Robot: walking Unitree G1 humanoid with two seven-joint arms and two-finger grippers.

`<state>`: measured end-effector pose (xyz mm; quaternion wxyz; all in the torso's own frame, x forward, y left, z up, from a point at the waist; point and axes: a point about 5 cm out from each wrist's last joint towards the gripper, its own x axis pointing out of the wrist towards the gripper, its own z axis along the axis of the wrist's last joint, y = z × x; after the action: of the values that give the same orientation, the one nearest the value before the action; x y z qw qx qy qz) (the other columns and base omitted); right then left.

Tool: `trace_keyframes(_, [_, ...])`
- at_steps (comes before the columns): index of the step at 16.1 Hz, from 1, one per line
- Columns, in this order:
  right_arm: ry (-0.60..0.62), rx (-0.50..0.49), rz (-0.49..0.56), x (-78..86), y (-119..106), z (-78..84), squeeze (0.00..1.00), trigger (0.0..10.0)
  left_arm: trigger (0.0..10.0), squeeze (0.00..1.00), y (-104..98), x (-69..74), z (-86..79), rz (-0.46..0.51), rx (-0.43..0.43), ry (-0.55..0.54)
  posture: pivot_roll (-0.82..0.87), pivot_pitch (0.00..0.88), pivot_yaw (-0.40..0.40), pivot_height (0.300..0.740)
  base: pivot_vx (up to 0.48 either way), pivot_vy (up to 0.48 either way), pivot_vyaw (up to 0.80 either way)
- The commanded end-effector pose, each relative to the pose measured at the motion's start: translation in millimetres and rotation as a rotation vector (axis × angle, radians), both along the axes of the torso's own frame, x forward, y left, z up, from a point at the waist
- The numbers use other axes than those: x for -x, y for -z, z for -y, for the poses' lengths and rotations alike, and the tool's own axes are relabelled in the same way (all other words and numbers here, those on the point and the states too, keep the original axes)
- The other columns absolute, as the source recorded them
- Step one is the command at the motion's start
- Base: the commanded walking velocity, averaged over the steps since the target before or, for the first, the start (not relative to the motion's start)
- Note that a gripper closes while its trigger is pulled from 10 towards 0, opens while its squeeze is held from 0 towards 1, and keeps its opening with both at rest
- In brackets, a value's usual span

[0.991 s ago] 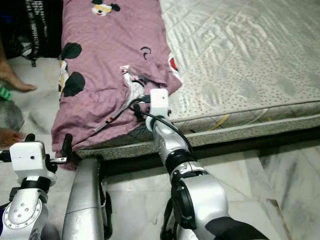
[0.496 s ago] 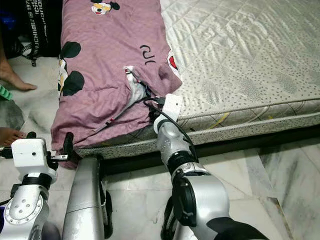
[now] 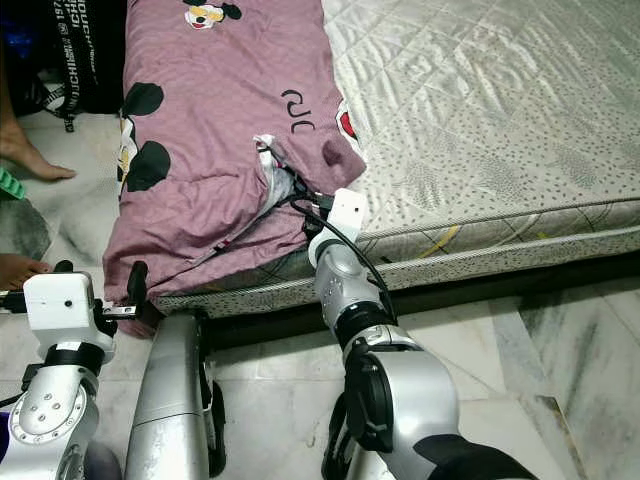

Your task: Clean up the room

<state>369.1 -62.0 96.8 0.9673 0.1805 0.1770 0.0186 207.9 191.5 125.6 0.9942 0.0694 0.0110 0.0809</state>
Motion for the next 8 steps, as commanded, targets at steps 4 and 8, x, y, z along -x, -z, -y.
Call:
trace_keyframes(4, [0.004,-0.027,-0.019,0.6,2,-0.9,0.00,0.0,10.0,0.00,4,0.8,-1.9,-0.024,0.003,-0.012,0.26,0.221,-0.036,0.515,0.000,0.000,0.00])
trace_keyframes(8, [0.035,-0.037,-0.022,0.1,5,10.9,0.00,0.0,10.0,0.00,4,-3.4,-0.6,-0.022,0.006,-0.008,0.25,0.214,-0.034,0.515,0.000,0.000,0.00])
